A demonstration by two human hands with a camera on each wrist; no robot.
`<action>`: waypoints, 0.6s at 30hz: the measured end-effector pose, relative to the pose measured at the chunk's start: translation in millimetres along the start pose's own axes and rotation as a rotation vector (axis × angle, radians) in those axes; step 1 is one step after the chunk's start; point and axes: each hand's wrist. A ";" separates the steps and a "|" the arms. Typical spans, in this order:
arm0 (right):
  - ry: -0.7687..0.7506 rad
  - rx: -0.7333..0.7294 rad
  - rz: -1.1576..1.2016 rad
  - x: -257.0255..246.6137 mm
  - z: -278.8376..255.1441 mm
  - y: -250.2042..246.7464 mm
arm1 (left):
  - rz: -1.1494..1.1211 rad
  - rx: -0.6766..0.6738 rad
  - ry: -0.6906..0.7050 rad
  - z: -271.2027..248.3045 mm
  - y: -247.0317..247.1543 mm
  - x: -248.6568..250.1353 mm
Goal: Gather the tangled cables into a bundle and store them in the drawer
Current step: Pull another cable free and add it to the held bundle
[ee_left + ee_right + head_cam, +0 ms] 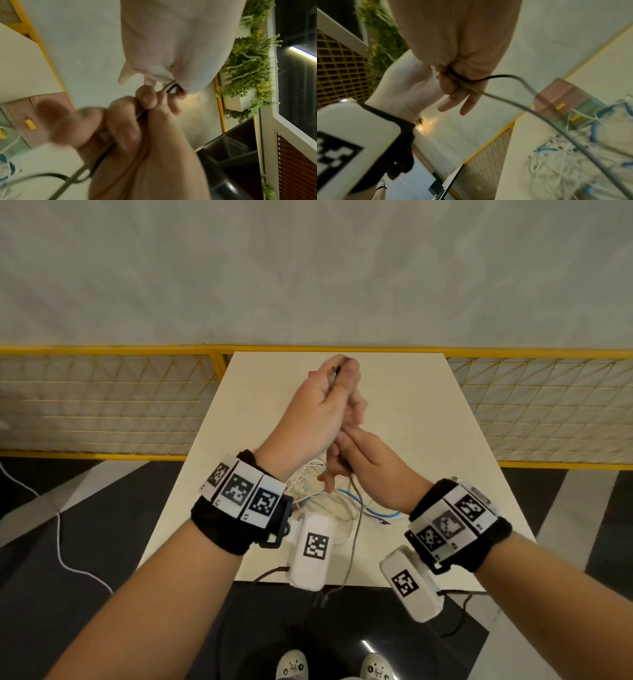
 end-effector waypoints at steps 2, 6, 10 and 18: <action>0.024 -0.018 -0.019 14.9 -2.8 5.2 | -0.128 0.107 -0.052 5.8 -6.3 2.1; 0.051 -0.093 -0.148 49.8 -14.6 6.3 | -0.378 0.242 -0.128 18.1 -23.7 5.9; 0.150 -0.251 -0.251 81.6 -27.8 8.3 | -0.423 0.273 -0.134 16.8 -35.4 4.9; 0.338 -0.678 -0.839 130.0 -31.1 -10.8 | -0.310 0.130 -0.197 11.4 -57.2 -2.2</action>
Point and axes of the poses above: each hand's wrist, its own z-axis towards the middle knuckle, its own y-axis out of the palm, x = y × z, and after that the axes turned 15 degrees about x, right-handed
